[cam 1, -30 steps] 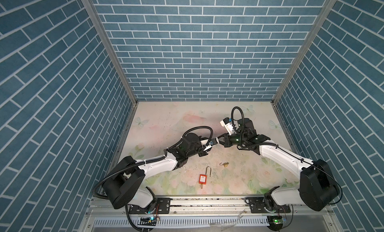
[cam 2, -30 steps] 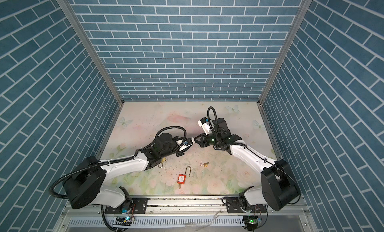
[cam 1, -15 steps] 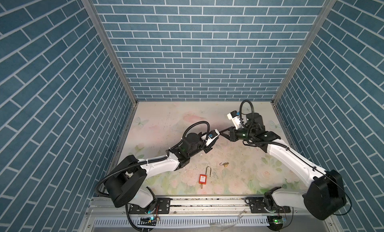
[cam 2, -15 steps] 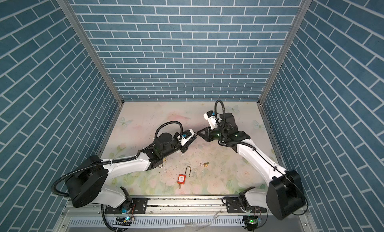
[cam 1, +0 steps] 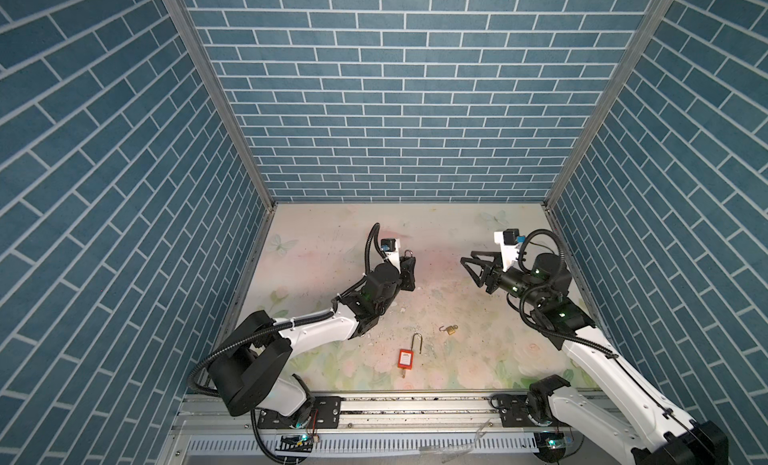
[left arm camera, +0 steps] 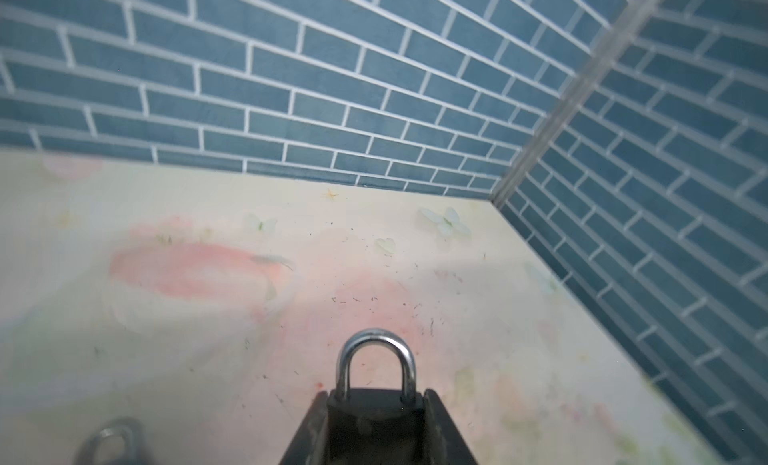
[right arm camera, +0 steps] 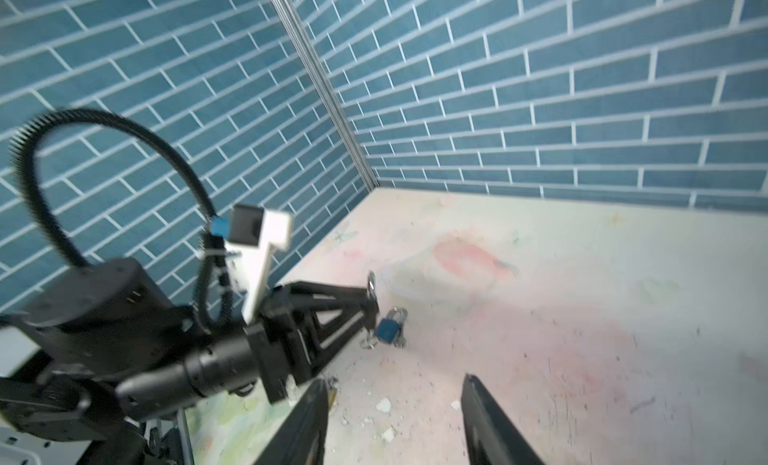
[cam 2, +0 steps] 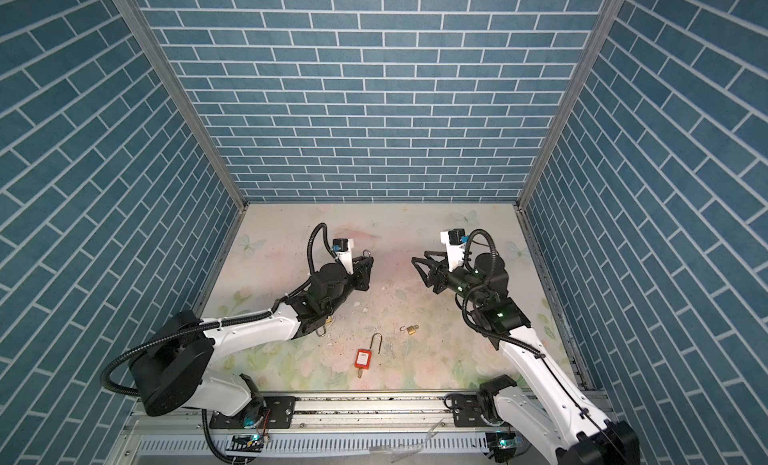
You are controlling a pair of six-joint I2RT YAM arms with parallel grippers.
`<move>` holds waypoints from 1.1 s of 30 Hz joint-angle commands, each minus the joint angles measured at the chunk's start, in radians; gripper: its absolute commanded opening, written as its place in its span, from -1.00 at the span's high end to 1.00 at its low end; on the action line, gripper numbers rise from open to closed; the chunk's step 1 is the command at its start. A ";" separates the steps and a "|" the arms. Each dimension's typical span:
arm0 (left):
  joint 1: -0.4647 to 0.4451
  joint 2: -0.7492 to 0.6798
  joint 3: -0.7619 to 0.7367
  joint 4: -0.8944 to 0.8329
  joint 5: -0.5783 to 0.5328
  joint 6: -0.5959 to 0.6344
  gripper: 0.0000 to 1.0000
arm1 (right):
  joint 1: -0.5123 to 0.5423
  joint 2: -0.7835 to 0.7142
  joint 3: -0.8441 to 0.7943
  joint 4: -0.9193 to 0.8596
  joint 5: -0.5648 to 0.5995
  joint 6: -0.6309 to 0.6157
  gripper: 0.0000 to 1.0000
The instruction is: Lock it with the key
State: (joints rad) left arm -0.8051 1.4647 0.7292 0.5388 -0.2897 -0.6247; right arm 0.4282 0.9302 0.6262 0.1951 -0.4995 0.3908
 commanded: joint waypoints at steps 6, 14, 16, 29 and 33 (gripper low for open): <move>0.071 0.015 0.023 -0.150 0.010 -0.626 1.00 | 0.144 0.263 0.046 0.098 -0.034 0.038 0.24; 0.138 0.065 0.050 -0.269 0.197 -0.884 1.00 | 0.233 0.568 0.176 0.159 -0.104 0.048 0.45; 0.153 0.098 0.072 -0.292 0.272 -0.909 1.00 | 0.241 0.608 0.191 0.184 -0.104 0.056 0.46; 0.153 0.131 0.087 -0.335 0.296 -1.022 1.00 | 0.246 0.746 0.215 0.242 -0.056 0.047 0.39; 0.155 0.137 0.094 -0.339 0.294 -1.028 1.00 | 0.248 0.784 0.226 0.250 -0.065 0.048 0.41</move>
State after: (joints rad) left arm -0.6533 1.5997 0.7918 0.2085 0.0101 -1.6260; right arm 0.6731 1.6894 0.8223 0.4126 -0.5694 0.4408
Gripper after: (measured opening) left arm 0.343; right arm 0.298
